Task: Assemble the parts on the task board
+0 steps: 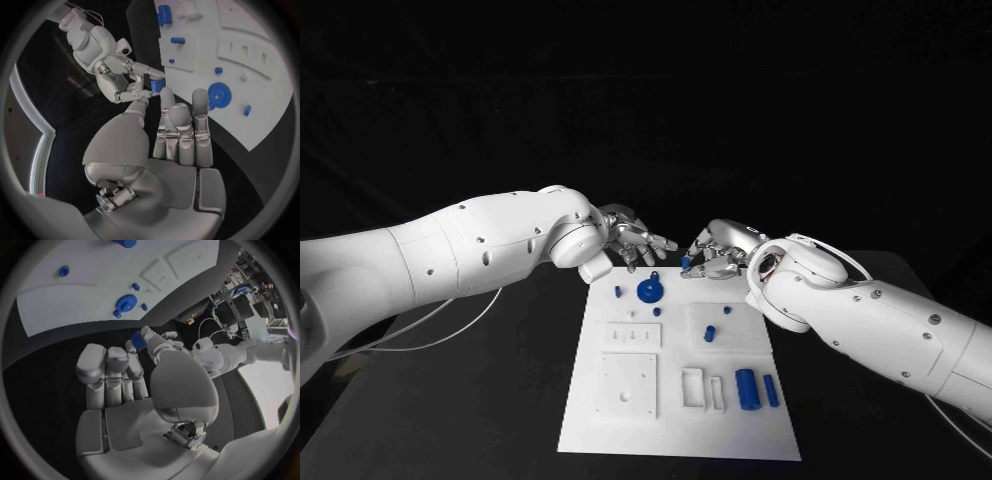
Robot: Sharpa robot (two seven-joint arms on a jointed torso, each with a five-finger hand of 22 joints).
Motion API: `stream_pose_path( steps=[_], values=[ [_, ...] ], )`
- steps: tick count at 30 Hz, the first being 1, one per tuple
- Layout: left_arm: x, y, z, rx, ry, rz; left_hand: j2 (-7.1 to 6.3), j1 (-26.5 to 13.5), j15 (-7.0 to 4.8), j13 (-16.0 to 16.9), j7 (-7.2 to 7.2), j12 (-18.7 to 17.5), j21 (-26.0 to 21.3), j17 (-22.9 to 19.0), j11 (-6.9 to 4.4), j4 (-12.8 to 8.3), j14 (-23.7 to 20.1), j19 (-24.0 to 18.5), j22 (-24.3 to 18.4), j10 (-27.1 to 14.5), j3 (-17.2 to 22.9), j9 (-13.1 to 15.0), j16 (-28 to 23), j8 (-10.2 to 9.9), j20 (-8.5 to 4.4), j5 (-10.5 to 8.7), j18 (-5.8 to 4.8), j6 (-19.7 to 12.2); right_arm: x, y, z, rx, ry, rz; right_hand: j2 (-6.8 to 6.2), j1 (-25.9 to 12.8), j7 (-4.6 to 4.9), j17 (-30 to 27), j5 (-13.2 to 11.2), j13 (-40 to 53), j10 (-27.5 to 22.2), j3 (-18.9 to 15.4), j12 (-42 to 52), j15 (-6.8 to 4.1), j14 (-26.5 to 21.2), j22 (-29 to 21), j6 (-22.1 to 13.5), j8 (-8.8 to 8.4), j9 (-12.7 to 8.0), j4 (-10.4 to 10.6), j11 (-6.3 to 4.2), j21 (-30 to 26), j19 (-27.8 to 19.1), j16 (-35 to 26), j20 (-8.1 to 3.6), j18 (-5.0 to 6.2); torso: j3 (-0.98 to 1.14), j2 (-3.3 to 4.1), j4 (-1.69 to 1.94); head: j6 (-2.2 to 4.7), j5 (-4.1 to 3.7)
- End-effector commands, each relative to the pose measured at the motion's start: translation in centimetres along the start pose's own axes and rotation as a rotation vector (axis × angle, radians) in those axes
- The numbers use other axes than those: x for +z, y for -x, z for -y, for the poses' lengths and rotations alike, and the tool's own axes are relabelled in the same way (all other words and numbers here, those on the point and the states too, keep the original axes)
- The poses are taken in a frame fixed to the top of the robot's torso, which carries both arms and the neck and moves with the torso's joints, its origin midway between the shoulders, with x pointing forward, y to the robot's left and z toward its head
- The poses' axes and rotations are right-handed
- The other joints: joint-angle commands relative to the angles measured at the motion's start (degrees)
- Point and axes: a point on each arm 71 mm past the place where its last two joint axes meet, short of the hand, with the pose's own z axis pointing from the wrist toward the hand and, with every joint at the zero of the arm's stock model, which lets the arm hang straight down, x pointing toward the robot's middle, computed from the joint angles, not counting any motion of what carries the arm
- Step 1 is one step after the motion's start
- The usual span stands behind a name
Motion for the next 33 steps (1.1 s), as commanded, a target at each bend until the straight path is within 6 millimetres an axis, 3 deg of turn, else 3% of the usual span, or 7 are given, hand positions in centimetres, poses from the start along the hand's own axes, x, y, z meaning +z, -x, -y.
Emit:
stream_pose_path(
  steps=[1,15,33],
  values=[
    [0.1,-0.4,0.2,0.028,0.023,-0.019,-0.40,0.3,0.04,0.2,-0.30,0.2,-0.7,-0.2,-0.39,-0.1,-0.6,0.3,1.0,2.4,-0.1,2.0,0.4,-0.1,-0.03,-0.27,-0.37,-0.2,0.2,-0.3,-0.4,-0.026,-0.004,-0.022,-0.39,0.0,0.11,0.0,0.2,0.0,0.0,0.2,-0.2,-0.33,0.1,6.8,0.4,0.16,0.0,0.0,-0.23,-0.4,3.8,-0.4,-0.31,-0.30,-0.05,0.09,-0.06,0.02,-0.16],
    [0.9,-1.6,0.2,0.111,0.057,-0.032,-1.36,0.1,0.31,0.6,0.03,-0.3,-3.0,-1.0,-0.18,0.6,-1.0,0.7,4.3,2.2,0.0,2.3,0.7,-0.2,0.15,-1.79,-0.40,-1.0,0.6,-0.6,-1.5,-0.036,0.016,-0.036,-0.33,-0.1,0.10,0.1,0.4,0.0,0.0,0.2,-0.3,-0.35,0.1,6.7,0.3,0.15,0.0,0.0,-0.24,-0.4,3.8,-0.4,-0.32,-0.27,-0.03,0.15,-0.07,-0.15,-0.65],
    [1.2,-2.2,0.4,0.127,0.067,-0.050,-0.91,0.2,0.30,0.9,0.00,-0.4,-6.8,-1.5,-0.21,0.1,-1.2,1.9,9.3,2.2,-0.1,1.8,1.2,-0.1,0.15,-2.21,-0.54,-0.8,0.8,-0.9,-2.1,-0.048,0.026,-0.051,-0.24,-0.1,0.08,0.1,0.4,0.0,0.0,0.2,-0.3,-0.35,0.1,6.7,0.4,0.17,0.0,0.0,-0.25,-0.4,3.8,-0.4,-0.31,-0.25,-0.01,0.10,0.05,-0.32,-0.82]
  ],
)
